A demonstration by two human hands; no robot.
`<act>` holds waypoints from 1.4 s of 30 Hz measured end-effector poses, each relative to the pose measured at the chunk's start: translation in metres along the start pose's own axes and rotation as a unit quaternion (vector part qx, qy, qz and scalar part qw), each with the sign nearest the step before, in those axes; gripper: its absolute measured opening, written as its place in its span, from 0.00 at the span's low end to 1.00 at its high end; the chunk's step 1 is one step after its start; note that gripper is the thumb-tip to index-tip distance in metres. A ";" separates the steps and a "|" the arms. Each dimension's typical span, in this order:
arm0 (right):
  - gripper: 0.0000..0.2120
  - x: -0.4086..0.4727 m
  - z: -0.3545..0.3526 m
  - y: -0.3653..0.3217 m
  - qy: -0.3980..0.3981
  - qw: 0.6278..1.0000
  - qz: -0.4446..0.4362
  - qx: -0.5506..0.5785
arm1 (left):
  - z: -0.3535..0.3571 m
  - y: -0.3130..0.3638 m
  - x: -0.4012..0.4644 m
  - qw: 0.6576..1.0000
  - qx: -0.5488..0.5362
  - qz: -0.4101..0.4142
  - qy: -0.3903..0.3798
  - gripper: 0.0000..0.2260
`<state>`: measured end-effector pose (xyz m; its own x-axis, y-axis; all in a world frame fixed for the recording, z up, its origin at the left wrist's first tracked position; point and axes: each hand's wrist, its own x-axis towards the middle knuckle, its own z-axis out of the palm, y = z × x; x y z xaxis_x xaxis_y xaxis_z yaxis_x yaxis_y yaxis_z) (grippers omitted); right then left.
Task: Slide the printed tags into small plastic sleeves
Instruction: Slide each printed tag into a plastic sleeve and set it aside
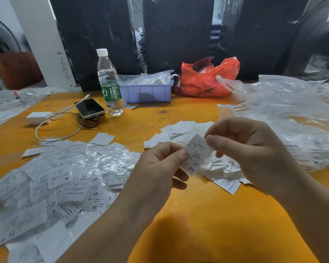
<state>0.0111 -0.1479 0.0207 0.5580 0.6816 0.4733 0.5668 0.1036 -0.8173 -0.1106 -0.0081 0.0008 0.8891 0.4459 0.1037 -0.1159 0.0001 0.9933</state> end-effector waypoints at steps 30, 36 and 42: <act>0.04 0.008 -0.007 0.023 0.064 0.987 0.067 -0.134 | -0.086 0.014 0.023 0.841 0.491 -0.095 0.205 0.07; 0.02 0.012 -0.015 0.035 0.080 0.966 0.081 -0.230 | -0.097 0.010 0.020 0.760 0.598 -0.184 0.177 0.05; 0.04 0.016 -0.027 0.041 0.079 0.945 0.090 -0.306 | -0.054 0.005 0.012 0.775 0.597 -0.049 0.202 0.08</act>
<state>0.0595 -0.1529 0.0038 0.7343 0.5275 0.4274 0.6718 -0.4741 -0.5691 -0.1238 0.0454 0.0041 0.6291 0.7394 0.2397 0.6499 -0.6695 0.3598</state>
